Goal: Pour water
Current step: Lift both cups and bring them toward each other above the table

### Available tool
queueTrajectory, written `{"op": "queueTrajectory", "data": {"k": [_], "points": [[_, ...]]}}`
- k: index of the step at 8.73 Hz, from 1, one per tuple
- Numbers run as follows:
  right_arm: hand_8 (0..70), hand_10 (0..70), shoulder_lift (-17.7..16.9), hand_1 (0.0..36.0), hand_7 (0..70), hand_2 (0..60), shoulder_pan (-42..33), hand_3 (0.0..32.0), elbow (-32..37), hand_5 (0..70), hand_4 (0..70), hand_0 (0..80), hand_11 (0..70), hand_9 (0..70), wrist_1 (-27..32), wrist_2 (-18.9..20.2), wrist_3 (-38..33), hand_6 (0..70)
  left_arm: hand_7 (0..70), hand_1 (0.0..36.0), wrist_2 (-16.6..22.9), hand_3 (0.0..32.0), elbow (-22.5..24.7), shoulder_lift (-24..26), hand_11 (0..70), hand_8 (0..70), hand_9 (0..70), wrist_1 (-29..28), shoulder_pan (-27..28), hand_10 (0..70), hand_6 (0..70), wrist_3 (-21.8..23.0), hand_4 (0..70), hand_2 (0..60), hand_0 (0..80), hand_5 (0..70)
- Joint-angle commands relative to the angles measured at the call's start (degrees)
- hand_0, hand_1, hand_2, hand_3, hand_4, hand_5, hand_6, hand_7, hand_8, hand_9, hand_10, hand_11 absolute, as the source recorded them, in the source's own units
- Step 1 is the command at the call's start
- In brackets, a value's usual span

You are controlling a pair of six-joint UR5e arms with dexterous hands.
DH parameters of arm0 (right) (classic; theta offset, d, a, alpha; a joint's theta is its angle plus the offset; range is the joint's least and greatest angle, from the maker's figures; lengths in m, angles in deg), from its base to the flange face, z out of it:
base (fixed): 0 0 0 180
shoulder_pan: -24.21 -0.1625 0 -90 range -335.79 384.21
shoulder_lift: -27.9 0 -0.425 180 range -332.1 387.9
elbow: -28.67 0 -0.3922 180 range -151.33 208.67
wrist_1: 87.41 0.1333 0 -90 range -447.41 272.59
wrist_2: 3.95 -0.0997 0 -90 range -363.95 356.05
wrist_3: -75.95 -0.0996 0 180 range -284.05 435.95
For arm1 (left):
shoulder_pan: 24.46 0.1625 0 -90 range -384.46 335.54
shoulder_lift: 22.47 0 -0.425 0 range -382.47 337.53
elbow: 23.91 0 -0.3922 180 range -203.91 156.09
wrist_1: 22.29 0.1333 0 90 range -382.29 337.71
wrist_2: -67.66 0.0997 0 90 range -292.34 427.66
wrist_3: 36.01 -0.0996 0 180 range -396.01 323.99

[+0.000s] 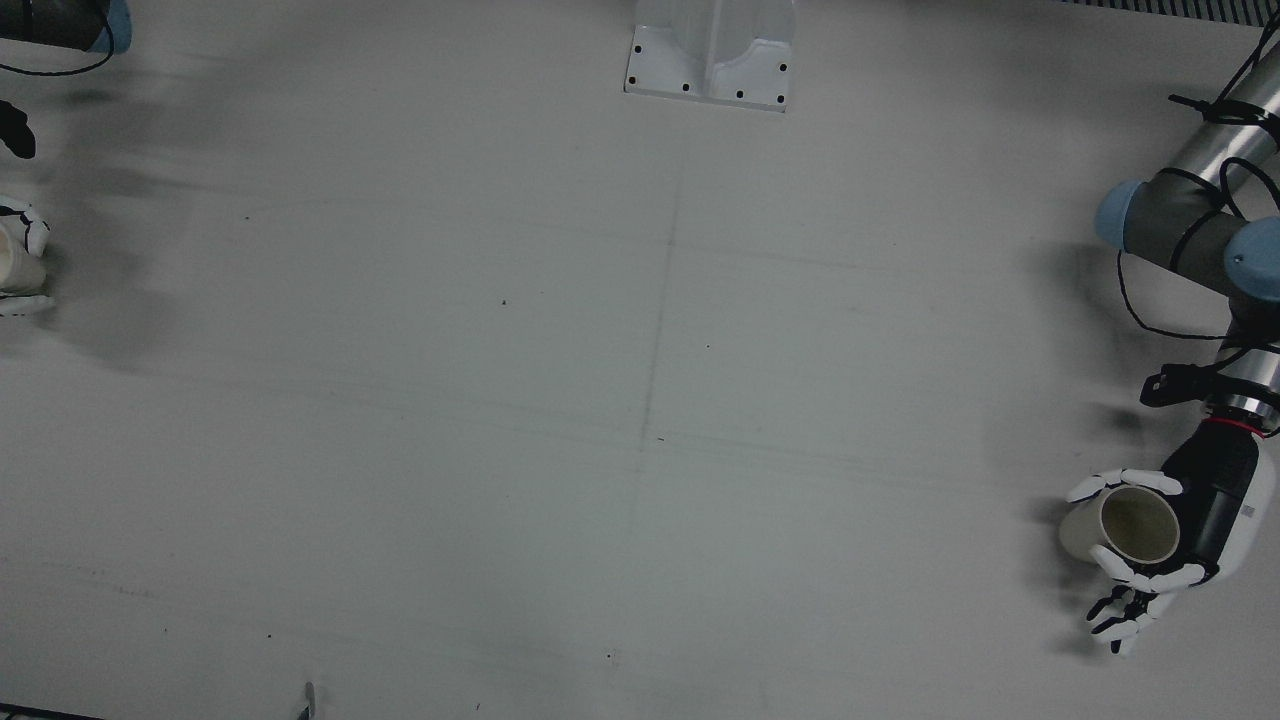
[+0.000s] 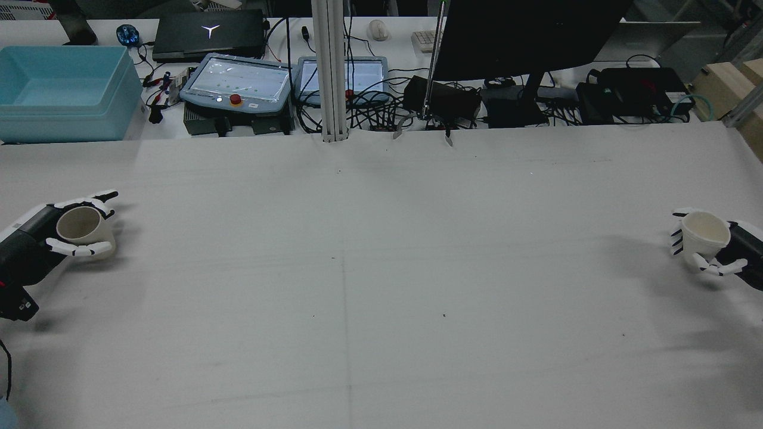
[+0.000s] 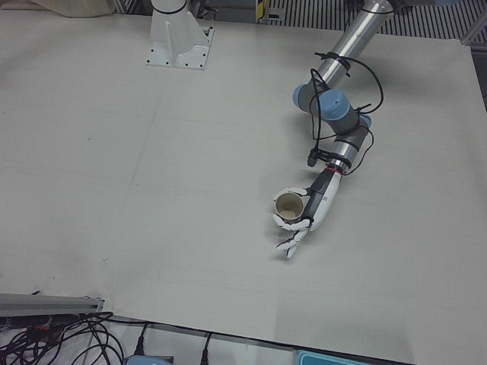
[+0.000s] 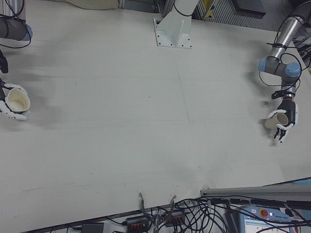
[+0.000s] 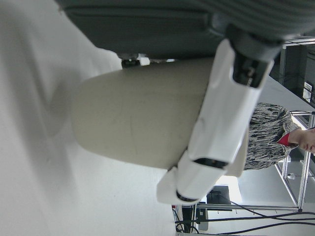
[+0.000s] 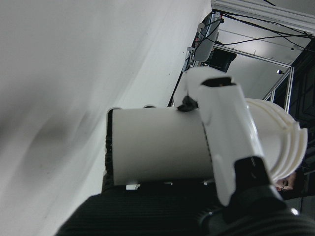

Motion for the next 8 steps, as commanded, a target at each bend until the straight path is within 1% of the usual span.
{"op": "queueTrajectory", "data": {"k": [1,2,3,4,5,6,7,8], "points": [[31.1,23.6,-0.85,36.0,41.8,60.0,-8.77,16.2,-10.01,24.8,6.1,80.0,39.7,40.6,-4.36,0.49,-6.1,31.1,20.3,36.0,0.3,0.0,5.32,3.9,15.5,6.2,6.2,8.3,6.04,8.1,13.7,-0.7,70.0,60.0,80.0,70.0],[33.6,21.6,-1.03,36.0,48.8,60.0,-13.78,18.6,-19.37,24.9,11.2,80.0,36.8,44.5,-15.02,2.06,-8.74,34.4,21.0,36.0,0.39,0.0,5.77,8.37,15.7,6.4,6.6,12.69,8.07,8.3,14.4,-0.79,70.0,60.0,80.0,70.0],[36.7,20.7,-0.68,36.0,56.5,60.0,-21.14,19.0,-29.73,25.1,16.9,80.0,35.4,49.0,-26.26,8.17,-8.42,38.2,21.1,36.0,0.48,0.0,6.91,12.68,15.5,6.3,6.5,17.09,9.65,8.2,14.5,-0.79,70.0,60.0,80.0,70.0],[37.0,20.0,-0.16,36.0,56.5,60.0,-23.73,17.0,-39.32,25.0,17.4,80.0,34.2,49.4,-37.25,8.75,-8.33,38.3,20.8,36.0,0.57,0.0,9.01,17.16,15.4,6.2,6.3,23.31,10.97,8.1,14.4,-0.88,70.0,60.0,80.0,70.0],[37.4,19.8,1.5,36.0,57.9,60.0,-24.63,11.6,-46.03,25.1,20.6,80.0,33.9,49.8,-46.58,8.67,-8.5,40.6,20.6,36.0,0.66,0.0,9.11,22.43,15.1,6.1,6.1,28.5,12.03,7.9,14.4,-1.05,70.0,60.0,80.0,70.0],[37.8,20.0,6.22,36.0,59.3,60.0,-24.55,6.4,-50.18,25.1,23.6,80.0,34.1,50.0,-54.33,8.06,-8.76,42.9,20.7,36.0,0.83,0.0,9.12,28.39,15.1,6.2,6.3,33.52,12.65,7.9,14.7,-2.71,70.0,60.0,80.0,70.0],[39.7,20.9,11.83,36.0,63.9,60.0,-23.51,3.2,-52.92,25.4,28.3,80.0,35.4,52.4,-61.72,6.92,-8.68,46.0,21.0,36.0,2.75,0.0,9.03,34.2,15.0,6.3,6.2,38.35,12.74,7.8,15.4,-6.2,70.0,60.0,80.0,70.0],[42.9,23.1,16.5,36.0,70.0,60.0,-21.41,1.4,-55.3,25.8,33.6,80.0,38.4,57.3,-70.06,5.87,-7.89,49.3,21.5,36.0,6.33,0.0,8.42,38.43,14.8,6.5,6.4,39.71,12.57,7.7,16.0,-10.59,70.0,60.0,80.0,70.0]]}}
